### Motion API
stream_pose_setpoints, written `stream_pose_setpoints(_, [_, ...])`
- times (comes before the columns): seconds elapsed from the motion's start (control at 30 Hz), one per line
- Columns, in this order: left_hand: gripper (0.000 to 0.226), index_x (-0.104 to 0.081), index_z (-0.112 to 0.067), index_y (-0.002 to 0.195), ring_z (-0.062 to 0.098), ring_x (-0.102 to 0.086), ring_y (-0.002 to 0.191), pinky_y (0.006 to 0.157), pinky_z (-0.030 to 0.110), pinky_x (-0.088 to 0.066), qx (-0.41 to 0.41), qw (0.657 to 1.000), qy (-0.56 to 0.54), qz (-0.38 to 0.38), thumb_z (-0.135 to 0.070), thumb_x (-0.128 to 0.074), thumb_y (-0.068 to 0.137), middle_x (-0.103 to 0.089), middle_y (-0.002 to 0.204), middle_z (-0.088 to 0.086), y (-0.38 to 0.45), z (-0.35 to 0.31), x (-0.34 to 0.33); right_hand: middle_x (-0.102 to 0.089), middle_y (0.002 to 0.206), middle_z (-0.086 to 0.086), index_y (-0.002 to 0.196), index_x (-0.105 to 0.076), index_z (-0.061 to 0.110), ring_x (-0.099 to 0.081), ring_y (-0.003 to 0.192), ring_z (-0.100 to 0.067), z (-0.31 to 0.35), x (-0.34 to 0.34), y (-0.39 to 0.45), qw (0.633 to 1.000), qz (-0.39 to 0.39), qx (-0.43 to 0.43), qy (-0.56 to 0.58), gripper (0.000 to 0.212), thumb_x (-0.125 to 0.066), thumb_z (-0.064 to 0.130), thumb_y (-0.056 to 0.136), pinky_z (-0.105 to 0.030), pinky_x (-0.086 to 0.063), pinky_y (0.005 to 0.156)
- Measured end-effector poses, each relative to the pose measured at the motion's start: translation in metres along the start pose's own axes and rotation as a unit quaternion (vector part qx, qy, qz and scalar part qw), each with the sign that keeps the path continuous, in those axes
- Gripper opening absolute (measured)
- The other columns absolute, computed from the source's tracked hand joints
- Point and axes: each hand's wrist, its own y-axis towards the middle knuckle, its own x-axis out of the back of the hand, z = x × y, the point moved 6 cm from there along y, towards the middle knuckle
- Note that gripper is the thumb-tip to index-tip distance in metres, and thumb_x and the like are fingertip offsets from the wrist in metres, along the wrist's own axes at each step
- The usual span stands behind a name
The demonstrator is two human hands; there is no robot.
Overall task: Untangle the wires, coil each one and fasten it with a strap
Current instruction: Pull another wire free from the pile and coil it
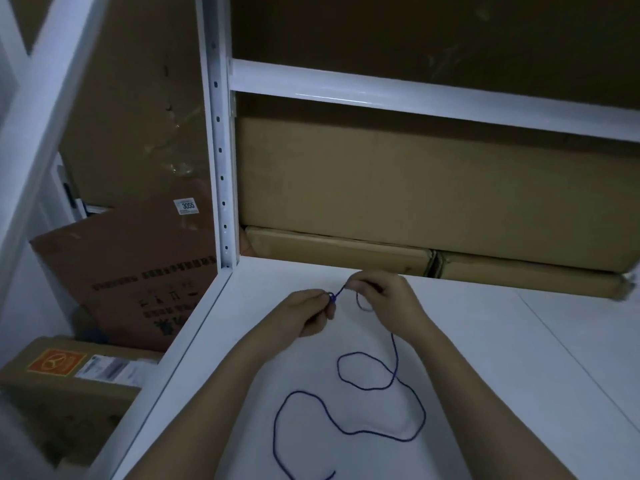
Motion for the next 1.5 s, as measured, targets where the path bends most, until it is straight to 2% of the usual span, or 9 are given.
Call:
stream_pose_setpoints(0.23, [0.044,-0.069,-0.005,0.081,0.012,-0.058,0.056,0.055,0.019,-0.047,-0.078,0.957,-0.242,-0.137,-0.013,-0.032,0.103,-0.066,0.061,-0.001,0.015,-0.021,0.022,-0.057,0.064,0.013,0.111,-0.063,0.029,-0.052,0.058,0.001,-0.009,-0.061,-0.016,0.99,0.125,-0.023,-0.058,0.027,-0.038,0.036,0.102,-0.012,-0.037,0.058])
stream_pose_setpoints(0.47, [0.03,-0.053,-0.016,0.104,0.014,-0.064,0.091,0.091,0.025,-0.046,-0.062,0.983,0.028,-0.169,-0.008,-0.024,0.105,-0.066,0.103,0.0,0.031,-0.004,0.022,-0.07,0.1,-0.01,0.114,-0.061,0.009,-0.063,0.087,-0.025,0.018,-0.076,-0.03,0.969,0.118,0.123,-0.177,0.033,-0.036,0.027,0.104,-0.034,-0.045,0.075])
stream_pose_setpoints(0.6, [0.031,-0.058,-0.015,0.091,0.016,-0.055,0.076,0.076,0.025,-0.042,0.048,0.99,0.07,-0.113,-0.02,-0.031,0.105,-0.062,0.087,0.006,0.026,0.021,0.026,-0.073,0.085,-0.003,0.097,-0.074,0.013,-0.063,0.073,-0.022,0.028,-0.048,-0.028,0.957,0.029,0.185,-0.223,0.024,-0.05,0.02,0.095,-0.031,-0.043,0.066])
stream_pose_setpoints(0.7, [0.036,-0.054,-0.022,0.073,0.004,-0.048,0.063,0.062,0.016,-0.037,0.011,0.964,0.262,-0.052,-0.021,-0.035,0.104,-0.053,0.068,-0.011,0.015,0.021,0.022,-0.064,0.064,0.003,0.082,-0.074,0.021,-0.056,0.059,-0.019,0.027,-0.03,-0.02,0.936,-0.024,0.206,-0.285,0.012,-0.063,0.017,0.086,-0.026,-0.032,0.063])
stream_pose_setpoints(0.83, [0.04,-0.062,-0.019,0.07,0.006,-0.043,0.055,0.063,0.023,-0.036,0.007,0.975,0.22,-0.004,-0.021,-0.039,0.103,-0.048,0.056,-0.009,0.009,0.007,0.019,-0.06,0.063,0.001,0.084,-0.074,0.017,-0.054,0.06,-0.019,0.021,-0.023,-0.014,0.926,-0.033,0.221,-0.304,0.011,-0.063,0.014,0.085,-0.024,-0.029,0.064])
stream_pose_setpoints(0.93, [0.039,-0.061,-0.013,0.068,0.006,-0.035,0.048,0.054,0.017,-0.032,-0.022,0.991,0.127,0.02,-0.02,-0.043,0.102,-0.041,0.05,-0.008,0.009,-0.012,0.016,-0.069,0.083,-0.007,0.098,-0.073,0.008,-0.062,0.08,-0.026,0.008,-0.024,-0.012,0.954,-0.008,0.162,-0.252,0.016,-0.058,0.007,0.091,-0.028,-0.043,0.072])
stream_pose_setpoints(1.03, [0.037,-0.06,-0.011,0.073,0.004,-0.031,0.046,0.051,0.015,-0.027,-0.039,0.997,0.064,0.003,-0.02,-0.041,0.103,-0.039,0.048,-0.01,0.012,-0.019,0.015,-0.07,0.098,-0.007,0.102,-0.07,0.006,-0.061,0.093,-0.023,-0.002,-0.026,-0.009,0.976,-0.01,0.096,-0.194,0.018,-0.054,0.009,0.095,-0.016,-0.034,0.074])
stream_pose_setpoints(1.3, [0.036,-0.055,-0.014,0.073,0.003,-0.032,0.043,0.046,0.014,-0.025,-0.025,0.978,0.039,-0.202,-0.028,-0.04,0.103,-0.038,0.048,-0.01,0.026,-0.007,0.046,-0.071,0.073,0.001,0.085,-0.078,0.016,-0.056,0.076,-0.016,0.007,-0.015,-0.002,0.98,-0.102,0.063,-0.159,0.006,-0.073,0.02,0.083,-0.022,-0.036,0.068])
stream_pose_setpoints(1.5, [0.036,-0.052,-0.014,0.069,0.005,-0.041,0.051,0.057,0.02,-0.033,-0.016,0.96,0.055,-0.273,-0.025,-0.042,0.102,-0.045,0.055,-0.006,0.033,-0.001,0.063,-0.07,0.073,0.0,0.077,-0.072,0.013,-0.063,0.073,-0.02,-0.015,0.02,0.012,0.979,-0.16,-0.129,-0.013,0.018,-0.062,0.019,0.091,-0.033,-0.048,0.068])
